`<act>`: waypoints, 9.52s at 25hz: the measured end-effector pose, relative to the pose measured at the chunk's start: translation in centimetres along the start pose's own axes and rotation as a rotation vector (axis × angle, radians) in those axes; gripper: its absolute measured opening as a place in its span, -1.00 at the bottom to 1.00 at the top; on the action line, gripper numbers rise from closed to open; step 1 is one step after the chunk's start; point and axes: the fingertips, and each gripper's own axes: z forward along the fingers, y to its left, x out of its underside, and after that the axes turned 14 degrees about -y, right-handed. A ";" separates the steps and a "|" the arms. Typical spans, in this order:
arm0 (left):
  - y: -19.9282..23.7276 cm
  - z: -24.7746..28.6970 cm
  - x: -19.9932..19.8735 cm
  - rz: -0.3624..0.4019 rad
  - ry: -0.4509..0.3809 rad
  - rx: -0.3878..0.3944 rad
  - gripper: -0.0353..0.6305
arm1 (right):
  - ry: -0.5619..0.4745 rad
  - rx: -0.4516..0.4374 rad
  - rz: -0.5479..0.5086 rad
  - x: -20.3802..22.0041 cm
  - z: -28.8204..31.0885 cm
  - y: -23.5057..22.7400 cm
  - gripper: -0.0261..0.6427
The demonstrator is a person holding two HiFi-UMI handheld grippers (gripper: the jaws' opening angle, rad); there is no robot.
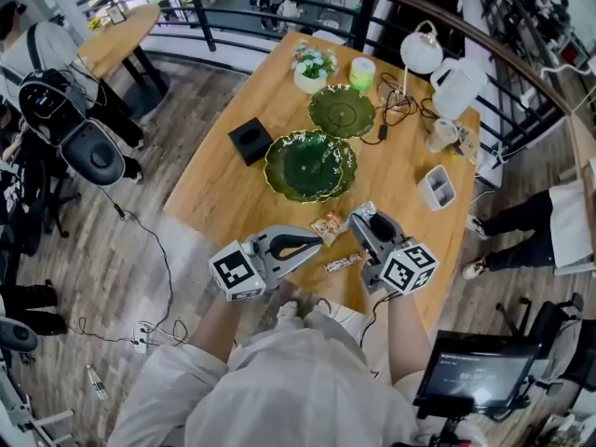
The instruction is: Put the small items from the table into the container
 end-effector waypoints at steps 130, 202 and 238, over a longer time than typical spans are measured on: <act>-0.4 -1.7 0.3 -0.048 0.022 0.014 -0.87 | 1.289 -0.717 -1.291 24.3 -9.5 -4.2 -0.32; 0.1 -1.6 -1.2 -0.018 -0.012 -0.015 -0.87 | 0.341 -0.156 -0.946 -10.4 12.5 -0.9 -0.60; 2.2 -2.1 -0.7 -0.013 0.008 -0.086 -0.87 | 0.639 -0.116 -1.285 -7.2 21.0 -8.3 -0.46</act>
